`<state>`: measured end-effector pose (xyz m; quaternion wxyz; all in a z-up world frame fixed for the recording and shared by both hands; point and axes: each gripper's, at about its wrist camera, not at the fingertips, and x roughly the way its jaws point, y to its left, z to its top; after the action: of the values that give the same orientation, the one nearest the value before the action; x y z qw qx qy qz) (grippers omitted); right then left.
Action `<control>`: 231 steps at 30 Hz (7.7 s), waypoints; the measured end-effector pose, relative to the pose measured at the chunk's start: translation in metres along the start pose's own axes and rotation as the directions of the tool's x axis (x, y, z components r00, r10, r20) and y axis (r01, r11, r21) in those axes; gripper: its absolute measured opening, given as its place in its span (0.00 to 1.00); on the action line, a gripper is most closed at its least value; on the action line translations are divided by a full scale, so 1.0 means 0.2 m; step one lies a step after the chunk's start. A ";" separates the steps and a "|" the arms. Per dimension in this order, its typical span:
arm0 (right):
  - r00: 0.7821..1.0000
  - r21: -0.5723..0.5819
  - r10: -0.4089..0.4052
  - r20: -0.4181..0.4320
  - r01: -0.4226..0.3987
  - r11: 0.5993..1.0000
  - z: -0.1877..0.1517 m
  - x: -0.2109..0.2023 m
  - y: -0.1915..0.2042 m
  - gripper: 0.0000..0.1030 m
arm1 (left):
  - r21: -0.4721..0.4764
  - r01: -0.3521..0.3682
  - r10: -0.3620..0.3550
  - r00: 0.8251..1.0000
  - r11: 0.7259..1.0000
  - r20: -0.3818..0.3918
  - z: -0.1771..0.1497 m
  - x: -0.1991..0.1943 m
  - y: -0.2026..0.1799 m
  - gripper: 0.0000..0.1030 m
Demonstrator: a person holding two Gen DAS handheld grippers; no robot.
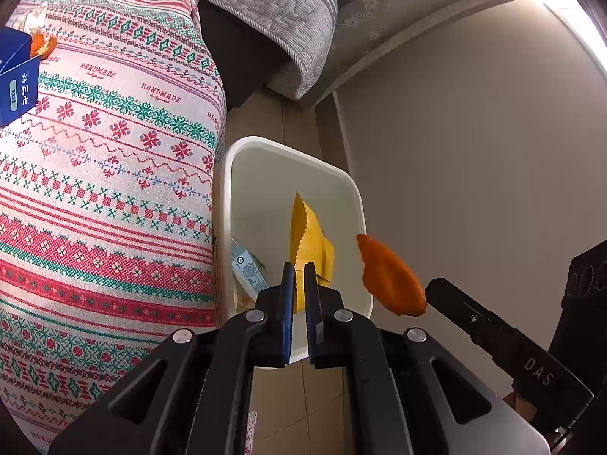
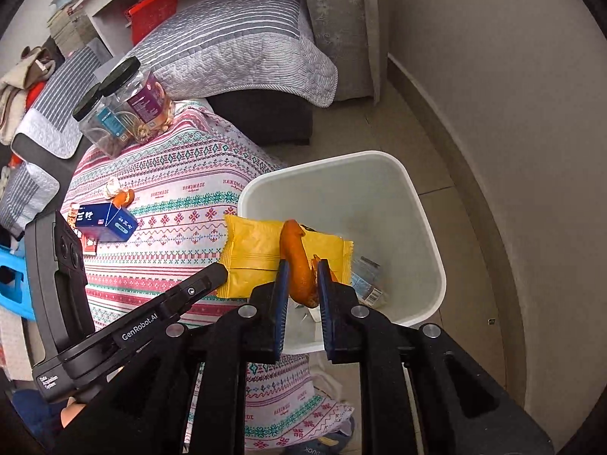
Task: Collect trash
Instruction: 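Open both tools over the white bin to drop packet and sausage, then return both tools to the table toward noodle cup and blue box, then grasp red noodle cup rim with left tool while right tool grasps blue box, then lift and carry noodle cup with left tool and blue box with right tool to bin, then open both tools over the white bin to drop cup and box, then return both tools to the table toward tissue and orange peel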
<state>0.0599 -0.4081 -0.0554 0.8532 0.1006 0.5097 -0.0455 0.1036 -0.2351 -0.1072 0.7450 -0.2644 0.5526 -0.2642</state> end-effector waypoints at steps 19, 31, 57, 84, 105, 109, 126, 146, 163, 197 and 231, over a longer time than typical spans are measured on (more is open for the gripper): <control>1.000 -0.035 0.019 0.025 -0.018 0.999 0.04 -0.04 0.20 0.30 | 0.075 -0.231 0.225 0.970 0.970 0.088 0.05 -0.31 0.20 0.24; 0.998 -0.229 0.060 0.017 -0.055 0.972 0.04 0.02 0.60 0.55 | -0.203 -0.422 0.457 0.870 0.884 0.184 0.22 -0.90 0.79 0.36; 0.977 -0.656 0.189 -0.101 -0.208 0.725 0.09 0.41 1.56 0.85 | -0.572 0.013 0.200 0.930 0.820 0.307 0.37 -1.17 1.51 0.46; 0.967 -0.783 0.101 -0.234 -0.249 0.570 0.13 0.75 1.85 0.48 | -0.490 0.048 0.152 0.921 0.870 0.360 0.50 -1.10 1.43 0.12; 0.976 -0.724 0.079 -0.205 -0.205 0.659 0.13 0.61 1.75 0.02 | -0.444 -0.056 0.242 0.895 0.894 0.374 0.45 -1.31 1.34 0.05; 0.985 -0.758 0.056 -0.166 -0.164 0.631 0.08 0.62 1.72 0.66 | -0.432 -0.077 0.261 0.884 0.899 0.387 0.41 -1.38 1.32 0.05; 0.983 -0.725 0.016 -0.181 -0.144 0.674 0.08 0.70 1.83 0.37 | -0.340 -0.137 0.257 0.905 0.930 0.339 0.38 -1.38 1.20 0.05; 0.968 -0.450 0.216 0.127 -0.138 0.882 0.34 -0.21 1.23 0.37 | -0.030 -0.050 0.057 0.926 0.998 0.373 0.25 -1.51 0.35 0.05; 0.970 -0.196 0.095 0.225 -0.050 0.979 0.18 -0.42 0.37 0.36 | 0.210 0.024 -0.064 0.981 0.977 0.184 0.12 -0.76 -0.24 0.05; 0.986 -0.070 -0.133 0.103 0.141 0.988 0.26 -0.03 -0.17 0.52 | 0.186 -0.089 0.070 0.992 0.978 0.109 0.19 -0.04 -0.09 0.44; 0.988 -0.224 0.149 -0.048 -0.156 0.962 0.38 0.28 0.85 0.58 | -0.080 -0.442 0.449 0.878 0.894 0.166 0.92 -0.56 0.98 0.44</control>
<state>0.1824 -0.2574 -0.0490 0.8522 0.0420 0.5153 0.0805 0.2723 0.0029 -0.1192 0.8272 -0.1676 0.5340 -0.0500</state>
